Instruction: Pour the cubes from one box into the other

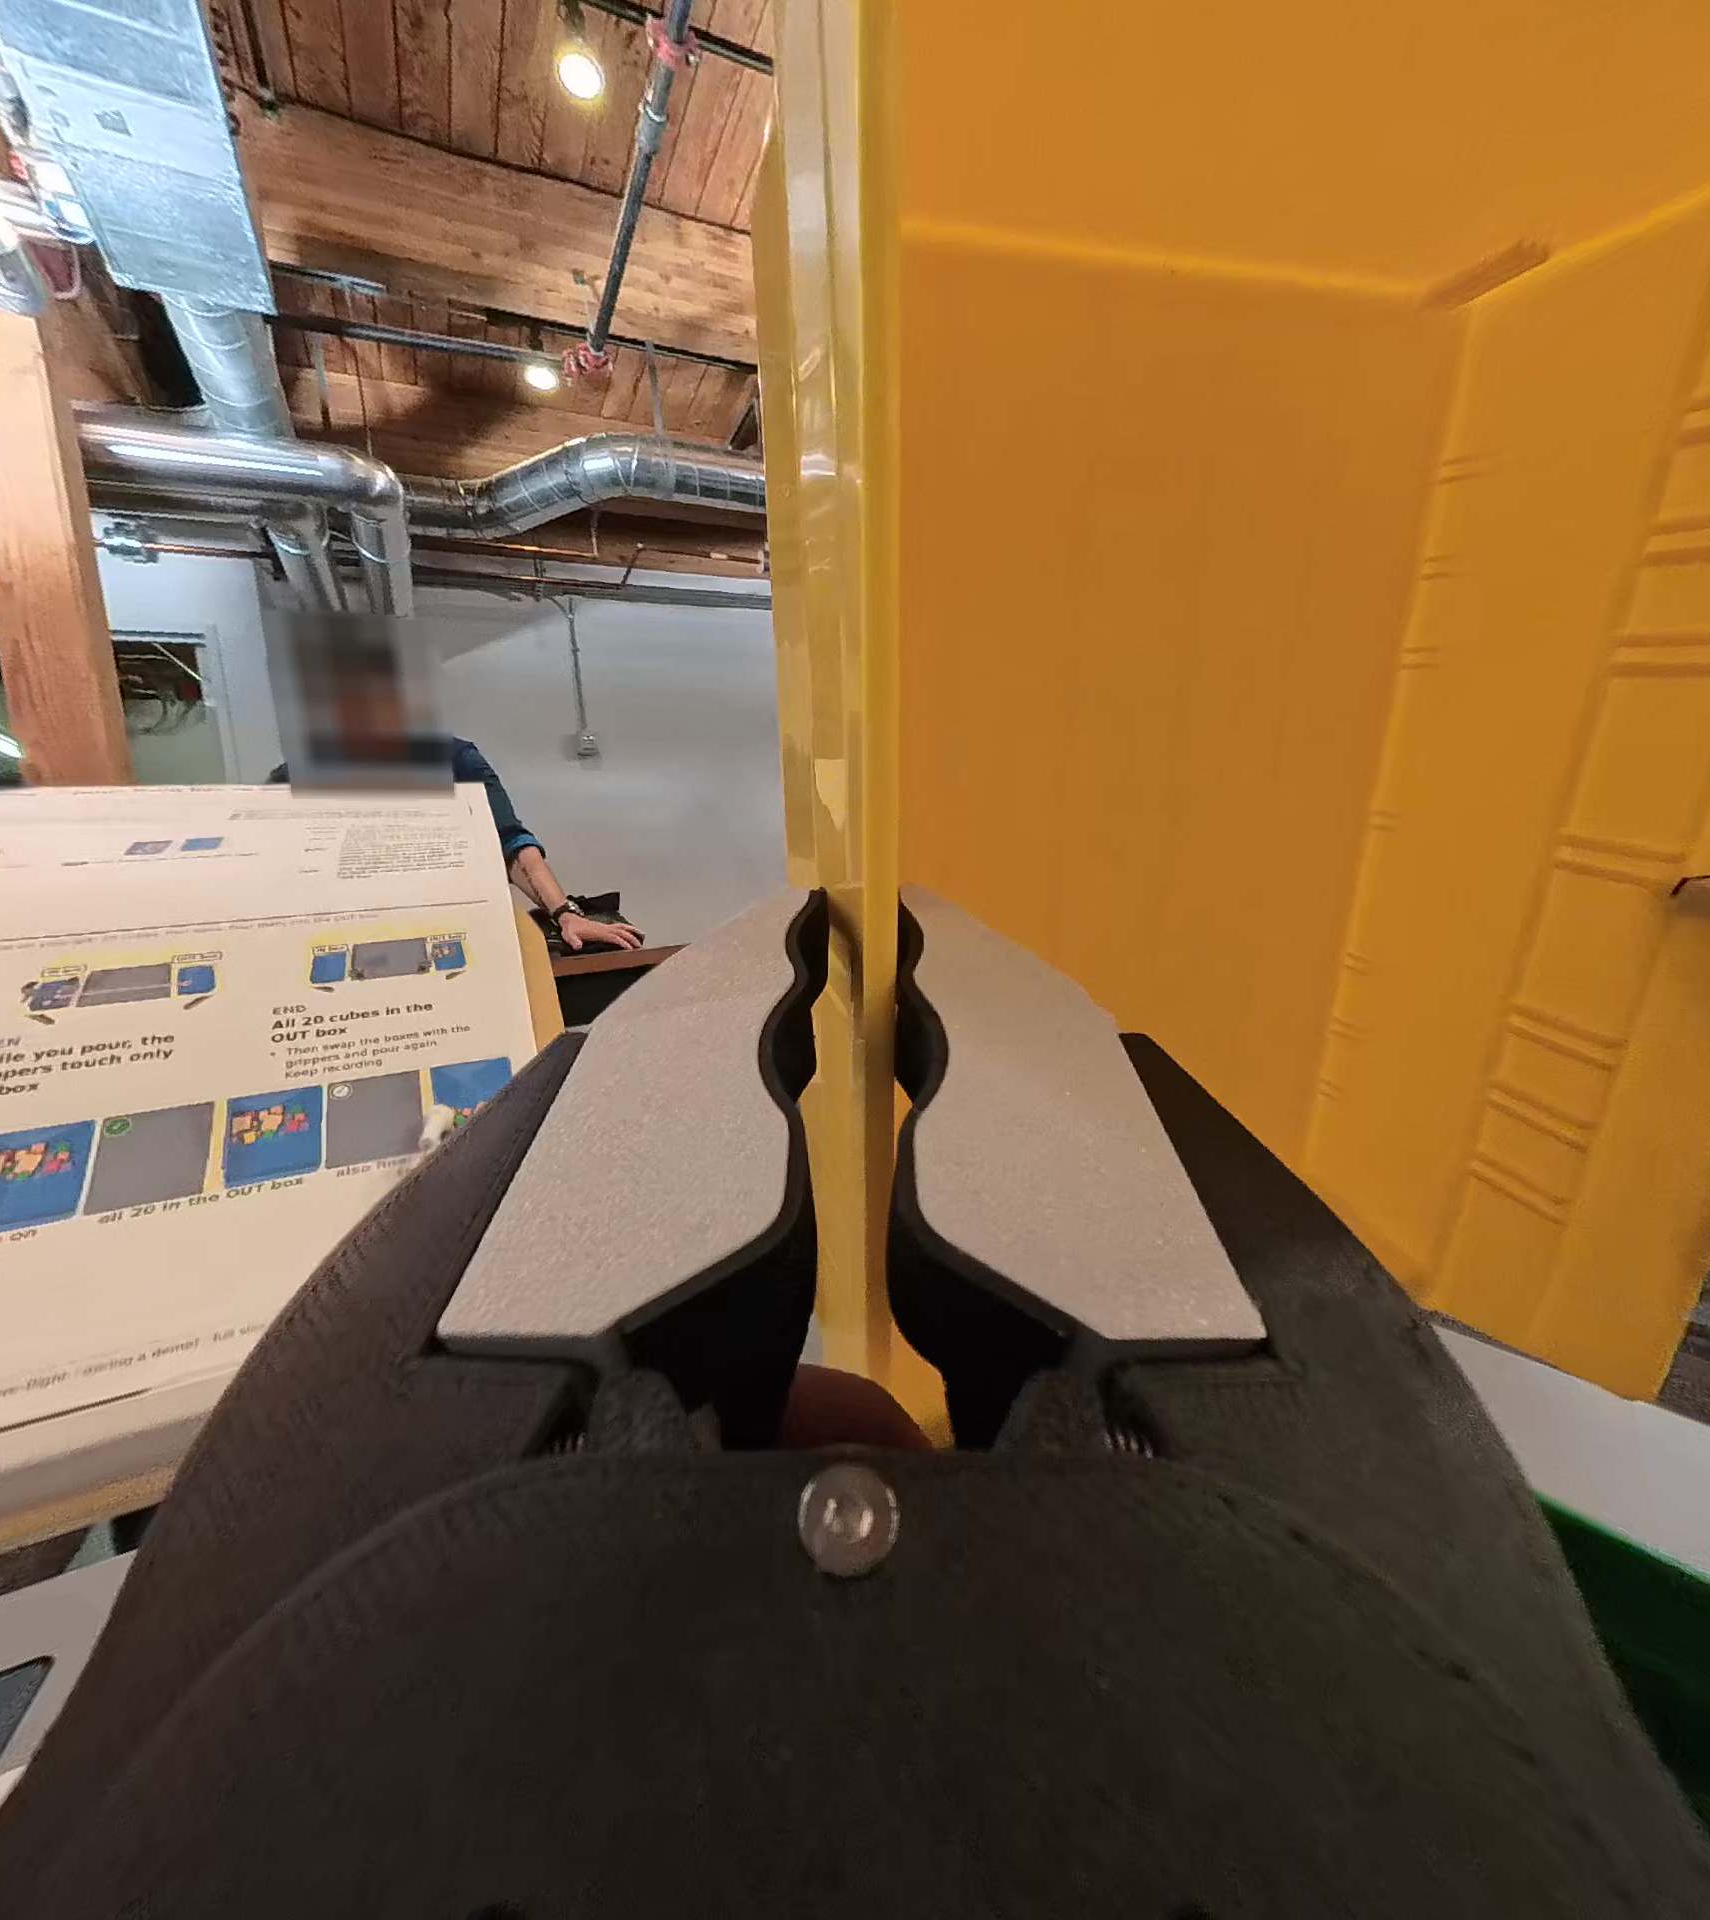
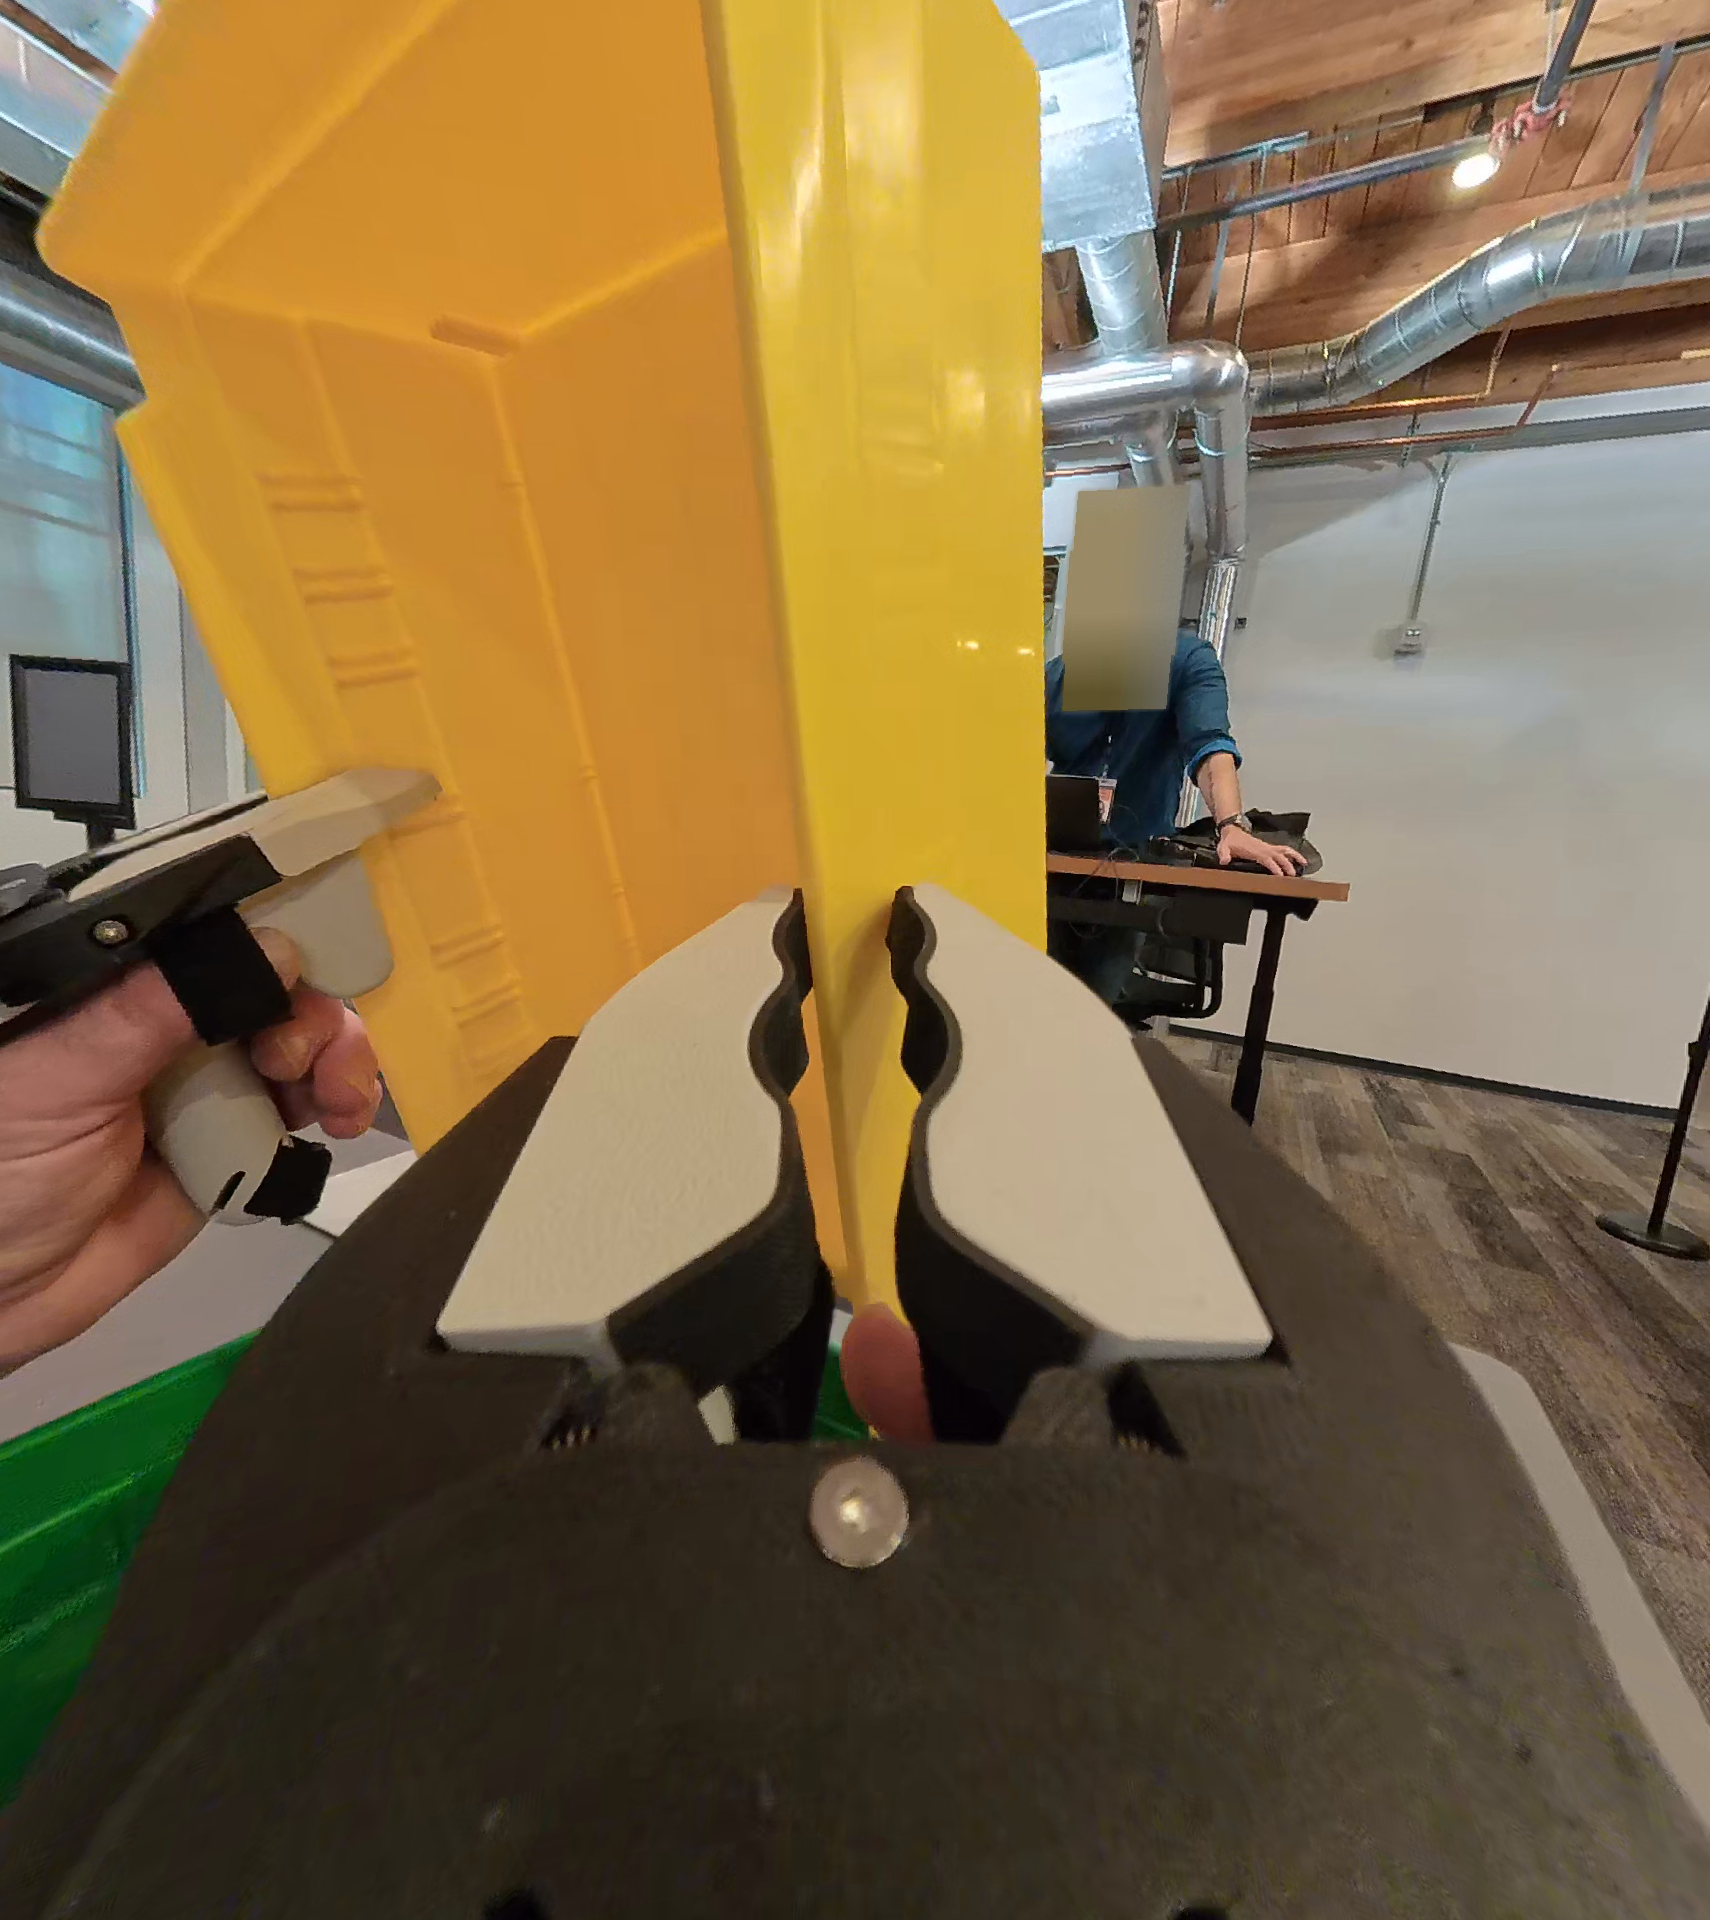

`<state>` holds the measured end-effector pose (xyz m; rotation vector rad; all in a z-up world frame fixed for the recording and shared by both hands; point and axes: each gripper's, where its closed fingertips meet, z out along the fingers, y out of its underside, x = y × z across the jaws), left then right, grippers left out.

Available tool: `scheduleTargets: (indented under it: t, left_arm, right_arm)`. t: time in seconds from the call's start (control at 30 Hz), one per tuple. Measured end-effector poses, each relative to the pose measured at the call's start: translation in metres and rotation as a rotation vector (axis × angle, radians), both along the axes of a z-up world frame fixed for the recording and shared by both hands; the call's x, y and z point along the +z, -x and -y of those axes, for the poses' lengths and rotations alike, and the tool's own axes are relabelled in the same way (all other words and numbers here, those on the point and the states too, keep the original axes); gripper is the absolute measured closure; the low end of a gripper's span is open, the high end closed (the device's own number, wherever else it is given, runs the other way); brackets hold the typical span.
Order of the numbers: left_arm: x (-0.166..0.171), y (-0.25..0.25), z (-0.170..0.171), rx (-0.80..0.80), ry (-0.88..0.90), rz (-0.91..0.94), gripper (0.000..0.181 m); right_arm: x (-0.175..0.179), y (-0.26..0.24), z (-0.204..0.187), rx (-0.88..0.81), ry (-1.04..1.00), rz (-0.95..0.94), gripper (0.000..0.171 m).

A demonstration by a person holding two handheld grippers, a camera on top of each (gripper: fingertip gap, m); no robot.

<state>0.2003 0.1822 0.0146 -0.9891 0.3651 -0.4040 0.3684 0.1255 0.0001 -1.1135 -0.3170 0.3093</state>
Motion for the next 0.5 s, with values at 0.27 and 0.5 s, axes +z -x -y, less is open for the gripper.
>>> scheduleTargets:
  t: [0.27, 0.5]
  left_arm:
    - [0.036, 0.023, 0.010, 0.009, 0.031, -0.018, 0.172]
    - [0.050, 0.094, 0.024, 0.050, 0.151, -0.119, 0.173]
  right_arm:
    - [0.043, 0.026, 0.018, -0.004, 0.005, 0.034, 0.161]
    - [0.075, 0.102, 0.037, 0.087, 0.058, 0.056, 0.159]
